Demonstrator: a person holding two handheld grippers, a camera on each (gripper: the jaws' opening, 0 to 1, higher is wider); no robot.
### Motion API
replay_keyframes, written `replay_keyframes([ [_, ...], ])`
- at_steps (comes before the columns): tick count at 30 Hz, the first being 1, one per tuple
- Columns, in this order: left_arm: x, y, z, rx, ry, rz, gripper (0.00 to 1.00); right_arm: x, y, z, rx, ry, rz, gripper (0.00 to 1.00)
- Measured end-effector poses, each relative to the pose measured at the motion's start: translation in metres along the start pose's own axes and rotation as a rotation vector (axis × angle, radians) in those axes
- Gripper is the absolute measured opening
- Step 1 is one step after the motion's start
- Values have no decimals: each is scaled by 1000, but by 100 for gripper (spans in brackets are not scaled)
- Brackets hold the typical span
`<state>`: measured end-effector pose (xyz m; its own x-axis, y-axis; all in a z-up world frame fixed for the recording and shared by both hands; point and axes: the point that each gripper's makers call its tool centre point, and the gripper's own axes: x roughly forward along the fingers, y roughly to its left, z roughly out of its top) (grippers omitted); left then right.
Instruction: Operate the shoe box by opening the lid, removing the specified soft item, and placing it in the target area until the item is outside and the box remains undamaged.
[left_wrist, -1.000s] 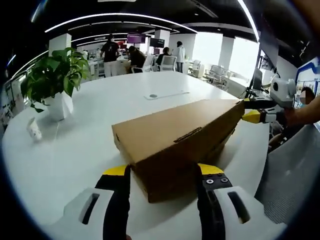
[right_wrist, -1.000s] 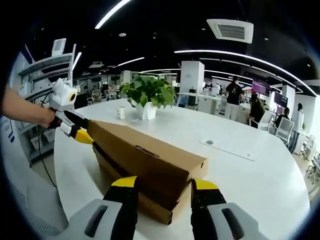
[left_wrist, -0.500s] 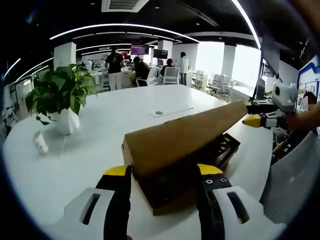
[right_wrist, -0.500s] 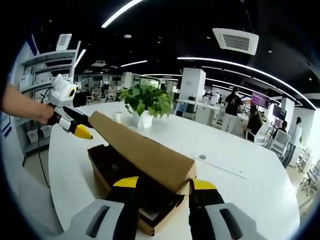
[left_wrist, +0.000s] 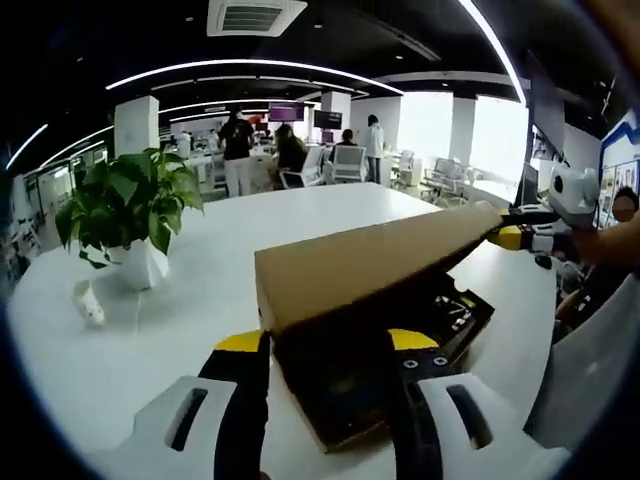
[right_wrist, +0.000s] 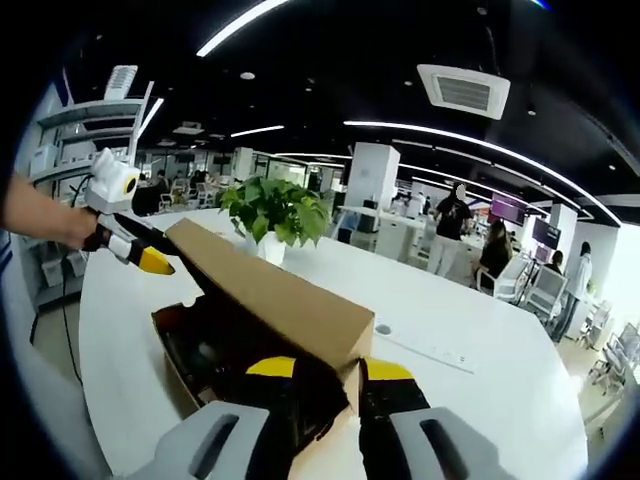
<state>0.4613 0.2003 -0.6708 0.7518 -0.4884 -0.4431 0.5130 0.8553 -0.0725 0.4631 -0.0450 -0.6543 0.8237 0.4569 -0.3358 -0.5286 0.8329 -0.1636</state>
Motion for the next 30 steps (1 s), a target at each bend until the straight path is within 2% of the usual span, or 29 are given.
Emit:
replay_keyframes([
  [17, 17, 33, 28, 28, -29, 67, 20, 24, -33, 20, -14, -19, -55, 2],
  [30, 38, 53, 44, 37, -29, 99, 12, 42, -49, 29, -10, -19, -74, 0],
])
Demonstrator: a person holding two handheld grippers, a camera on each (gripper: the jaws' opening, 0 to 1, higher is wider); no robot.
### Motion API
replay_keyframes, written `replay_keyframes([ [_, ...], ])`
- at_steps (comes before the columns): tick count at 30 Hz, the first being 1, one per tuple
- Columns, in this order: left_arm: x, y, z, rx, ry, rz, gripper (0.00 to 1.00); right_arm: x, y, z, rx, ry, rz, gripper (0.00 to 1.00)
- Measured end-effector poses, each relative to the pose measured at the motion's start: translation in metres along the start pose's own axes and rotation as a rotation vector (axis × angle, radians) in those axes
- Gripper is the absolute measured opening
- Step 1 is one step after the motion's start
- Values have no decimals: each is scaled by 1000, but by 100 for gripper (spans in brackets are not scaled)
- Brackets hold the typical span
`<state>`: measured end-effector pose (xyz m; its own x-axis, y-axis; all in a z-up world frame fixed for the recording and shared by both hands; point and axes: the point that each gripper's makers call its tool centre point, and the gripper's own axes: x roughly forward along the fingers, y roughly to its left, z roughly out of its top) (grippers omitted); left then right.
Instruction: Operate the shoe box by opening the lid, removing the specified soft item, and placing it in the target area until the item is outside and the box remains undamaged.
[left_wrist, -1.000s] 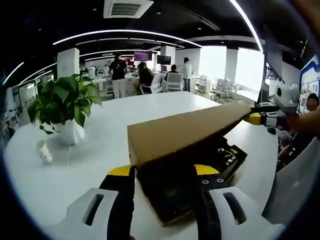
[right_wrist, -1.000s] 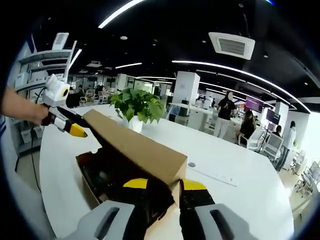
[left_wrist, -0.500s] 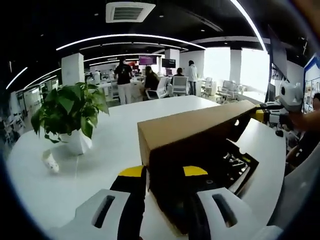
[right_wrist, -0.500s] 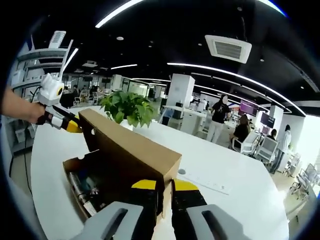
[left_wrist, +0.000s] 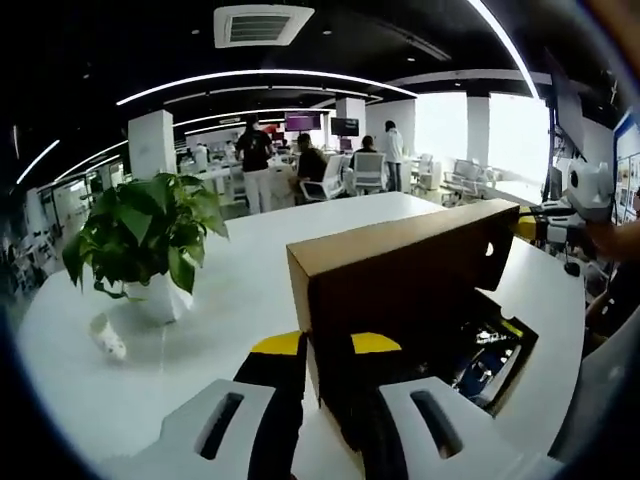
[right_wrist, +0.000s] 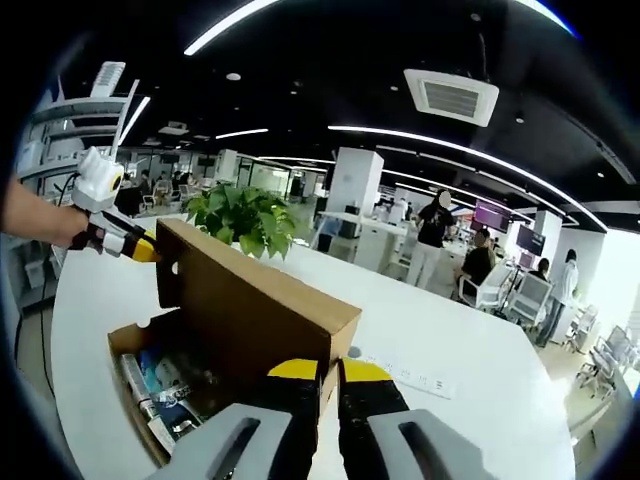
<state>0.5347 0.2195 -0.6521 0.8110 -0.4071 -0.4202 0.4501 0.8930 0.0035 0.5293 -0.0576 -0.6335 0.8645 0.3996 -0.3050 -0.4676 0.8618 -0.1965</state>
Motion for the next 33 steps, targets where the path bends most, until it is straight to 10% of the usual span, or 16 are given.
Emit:
replay_keyframes([
  [19, 28, 24, 11, 1, -4, 51, 0, 30, -21, 1, 50, 5, -16, 0],
  [33, 51, 31, 15, 0, 13, 45, 0, 41, -21, -34, 88, 69, -4, 2],
])
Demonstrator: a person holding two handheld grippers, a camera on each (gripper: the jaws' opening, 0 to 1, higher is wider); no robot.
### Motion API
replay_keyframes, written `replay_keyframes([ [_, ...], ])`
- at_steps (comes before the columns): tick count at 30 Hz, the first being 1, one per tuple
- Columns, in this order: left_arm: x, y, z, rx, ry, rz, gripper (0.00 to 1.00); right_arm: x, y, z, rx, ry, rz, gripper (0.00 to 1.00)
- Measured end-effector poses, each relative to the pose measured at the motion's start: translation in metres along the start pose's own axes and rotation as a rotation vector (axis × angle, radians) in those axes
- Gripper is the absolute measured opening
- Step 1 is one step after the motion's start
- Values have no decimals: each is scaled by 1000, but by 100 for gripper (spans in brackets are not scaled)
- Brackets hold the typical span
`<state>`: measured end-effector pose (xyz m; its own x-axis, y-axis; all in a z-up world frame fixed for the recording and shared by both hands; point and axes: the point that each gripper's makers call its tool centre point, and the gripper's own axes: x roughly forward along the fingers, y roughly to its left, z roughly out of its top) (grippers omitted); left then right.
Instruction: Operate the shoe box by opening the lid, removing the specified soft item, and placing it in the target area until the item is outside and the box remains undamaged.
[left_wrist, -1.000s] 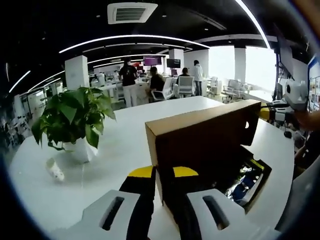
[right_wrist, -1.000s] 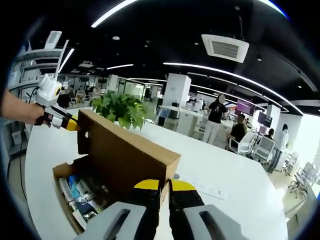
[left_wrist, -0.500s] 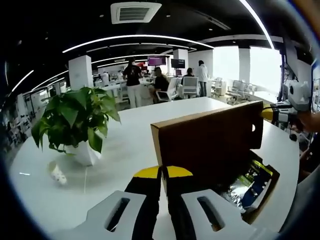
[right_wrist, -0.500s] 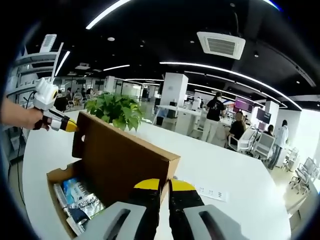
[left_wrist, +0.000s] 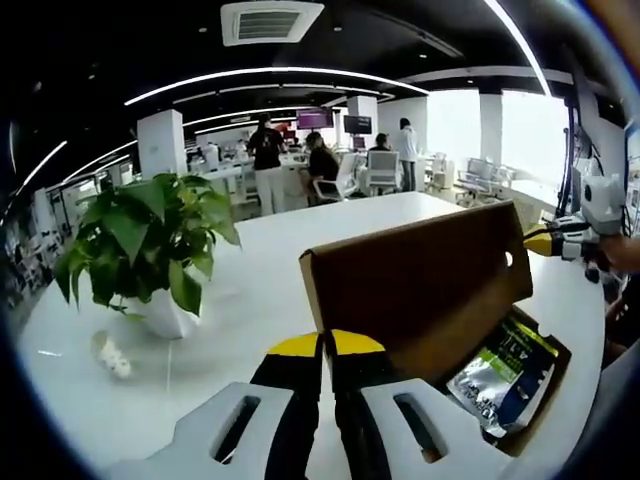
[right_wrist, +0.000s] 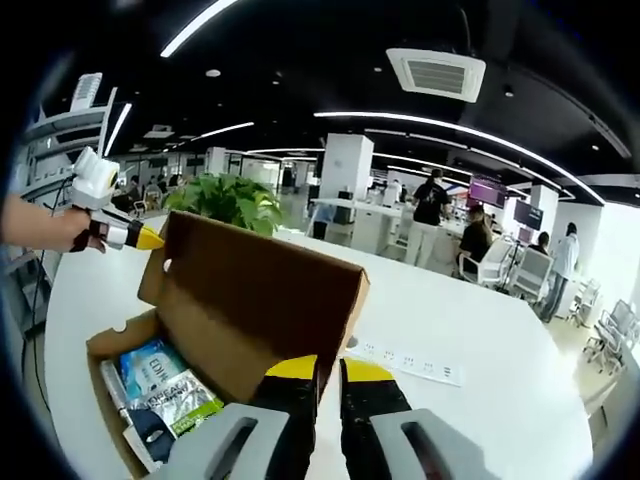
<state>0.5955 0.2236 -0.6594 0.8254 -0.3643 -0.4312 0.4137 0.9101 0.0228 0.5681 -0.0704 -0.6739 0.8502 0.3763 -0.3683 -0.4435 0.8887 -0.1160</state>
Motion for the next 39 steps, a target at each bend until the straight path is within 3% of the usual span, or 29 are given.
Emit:
replay_keyframes([
  [13, 16, 6, -3, 13, 29, -9, 0, 5, 19, -48, 39, 97, 39, 1],
  [19, 20, 7, -4, 13, 37, -11, 0, 9, 17, -58, 65, 131, 30, 0],
  [28, 28, 8, -6, -10, 45, -10, 2, 11, 15, -57, 64, 135, 25, 0],
  [34, 23, 5, -28, -44, 106, -16, 10, 13, 14, -57, 53, 140, 22, 0],
  [39, 15, 0, -47, -69, 127, -24, 9, 16, 13, -57, 48, 141, 22, 0],
])
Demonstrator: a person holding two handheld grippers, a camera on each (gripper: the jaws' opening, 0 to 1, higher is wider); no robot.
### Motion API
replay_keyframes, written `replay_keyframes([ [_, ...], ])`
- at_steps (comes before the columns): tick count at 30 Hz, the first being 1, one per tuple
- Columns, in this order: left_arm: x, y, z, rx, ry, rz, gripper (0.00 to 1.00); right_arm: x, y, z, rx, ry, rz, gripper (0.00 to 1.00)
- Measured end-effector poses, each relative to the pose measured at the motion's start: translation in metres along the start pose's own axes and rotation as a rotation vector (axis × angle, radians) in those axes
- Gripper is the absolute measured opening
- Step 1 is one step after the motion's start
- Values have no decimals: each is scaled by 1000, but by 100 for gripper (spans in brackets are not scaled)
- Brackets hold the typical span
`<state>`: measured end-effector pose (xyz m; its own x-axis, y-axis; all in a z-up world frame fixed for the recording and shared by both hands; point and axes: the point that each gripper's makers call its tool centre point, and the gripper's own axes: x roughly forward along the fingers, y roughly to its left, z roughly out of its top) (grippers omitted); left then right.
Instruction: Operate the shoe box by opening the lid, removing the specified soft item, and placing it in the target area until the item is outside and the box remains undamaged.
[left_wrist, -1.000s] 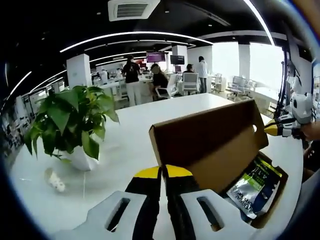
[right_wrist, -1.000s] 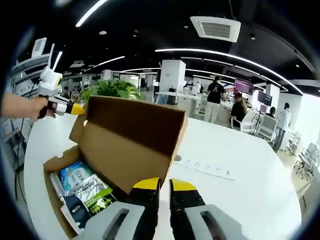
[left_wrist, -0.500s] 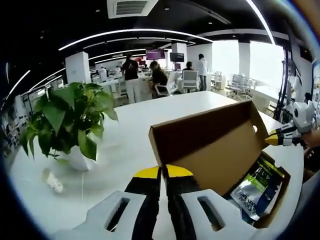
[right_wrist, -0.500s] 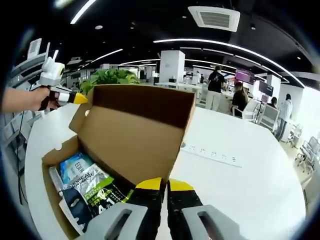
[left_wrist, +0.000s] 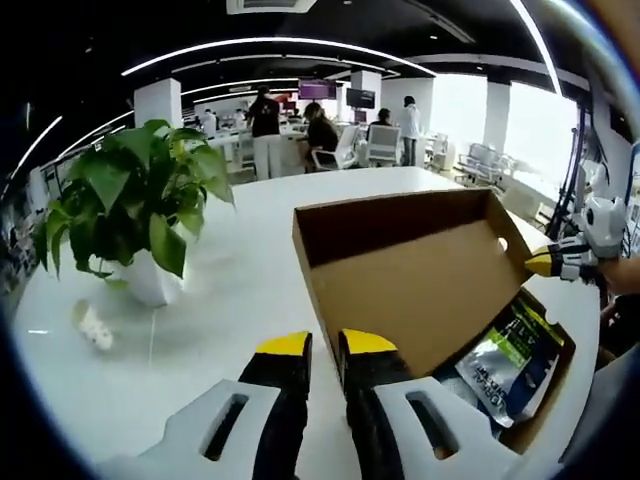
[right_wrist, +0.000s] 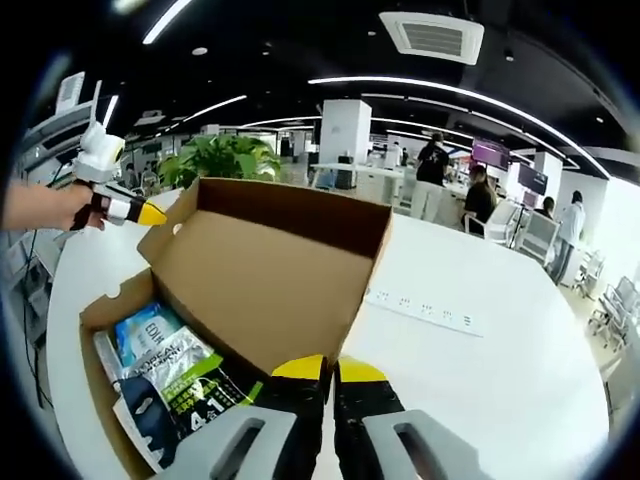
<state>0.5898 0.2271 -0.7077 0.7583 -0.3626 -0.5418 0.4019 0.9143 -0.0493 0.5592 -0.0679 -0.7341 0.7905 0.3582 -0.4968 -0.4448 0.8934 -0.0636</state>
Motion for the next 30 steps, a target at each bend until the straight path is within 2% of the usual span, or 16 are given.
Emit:
replay_keyframes([
  [6, -2, -11, -20, -47, 18, -18, 6, 4, -1, 0, -1, 3, 0, 0],
  [9, -1, -11, -27, -50, 23, -1, 5, 5, -2, 0, 8, 6, 3, 0],
  [11, -2, -7, -28, -58, 15, 23, 2, 7, -3, -1, 8, 8, 5, 0],
  [12, -1, -8, -26, -94, 1, 8, 2, 7, -3, -1, 10, 9, 5, 0],
  [23, 4, -4, -27, -65, 18, 34, 0, 11, -5, -1, 18, 17, 11, 0],
  [30, 10, -1, -27, -78, 47, 48, 1, 17, -6, -2, 38, 32, 13, 0],
])
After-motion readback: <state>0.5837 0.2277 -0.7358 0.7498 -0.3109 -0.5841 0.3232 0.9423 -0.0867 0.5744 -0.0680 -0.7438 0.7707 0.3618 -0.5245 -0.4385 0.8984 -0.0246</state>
